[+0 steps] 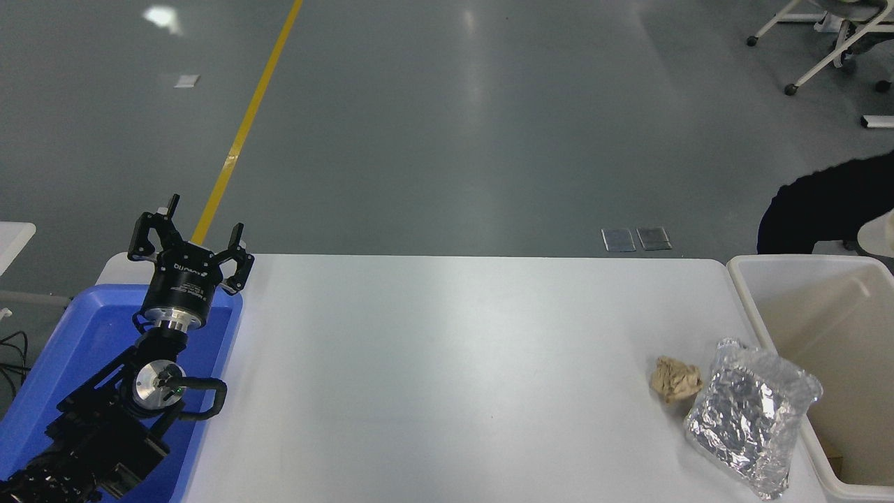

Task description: Pick up paper cup place in dustbin

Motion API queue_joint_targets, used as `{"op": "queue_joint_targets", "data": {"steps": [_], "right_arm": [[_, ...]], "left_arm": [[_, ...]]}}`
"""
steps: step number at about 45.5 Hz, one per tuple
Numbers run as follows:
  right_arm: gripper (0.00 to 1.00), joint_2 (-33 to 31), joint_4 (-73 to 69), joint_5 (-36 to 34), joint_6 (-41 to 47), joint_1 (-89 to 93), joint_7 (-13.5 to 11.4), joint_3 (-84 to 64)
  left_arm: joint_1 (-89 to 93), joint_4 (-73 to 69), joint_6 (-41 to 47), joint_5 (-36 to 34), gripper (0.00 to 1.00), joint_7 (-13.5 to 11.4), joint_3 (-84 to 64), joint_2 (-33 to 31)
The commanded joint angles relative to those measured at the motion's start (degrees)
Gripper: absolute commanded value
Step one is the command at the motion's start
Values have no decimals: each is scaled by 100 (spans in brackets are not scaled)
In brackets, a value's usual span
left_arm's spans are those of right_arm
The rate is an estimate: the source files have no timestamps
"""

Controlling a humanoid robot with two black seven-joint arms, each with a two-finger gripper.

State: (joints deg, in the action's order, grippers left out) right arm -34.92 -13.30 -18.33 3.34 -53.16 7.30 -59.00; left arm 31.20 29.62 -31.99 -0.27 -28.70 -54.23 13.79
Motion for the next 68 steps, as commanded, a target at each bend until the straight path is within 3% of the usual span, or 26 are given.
{"op": "queue_joint_targets", "data": {"steps": [1,37,38,41,43,48,68], "right_arm": [[0,46,161,-57,-290,895,-35,706],[0,794,179,-66,-659,1766,-35,1005],[5,794,170,-75,-694,1757,-35,1022],[45,794,170,-75,-843,1739,-35,1101],[66,785,170,-75,-949,1730,-35,1154],[99,785,126,-66,-1046,1678,-26,1216],[100,828,-137,40,-967,185,-26,1023]], "left_arm": [[0,0,0,1,98,-4,0,-8],[0,0,0,1,98,-4,0,0],[0,0,0,1,98,-4,0,-8],[0,0,0,1,98,-4,0,0],[0,0,0,1,98,-4,0,0],[0,0,0,1,98,-4,0,0],[0,0,0,1,98,5,0,-8]]}}
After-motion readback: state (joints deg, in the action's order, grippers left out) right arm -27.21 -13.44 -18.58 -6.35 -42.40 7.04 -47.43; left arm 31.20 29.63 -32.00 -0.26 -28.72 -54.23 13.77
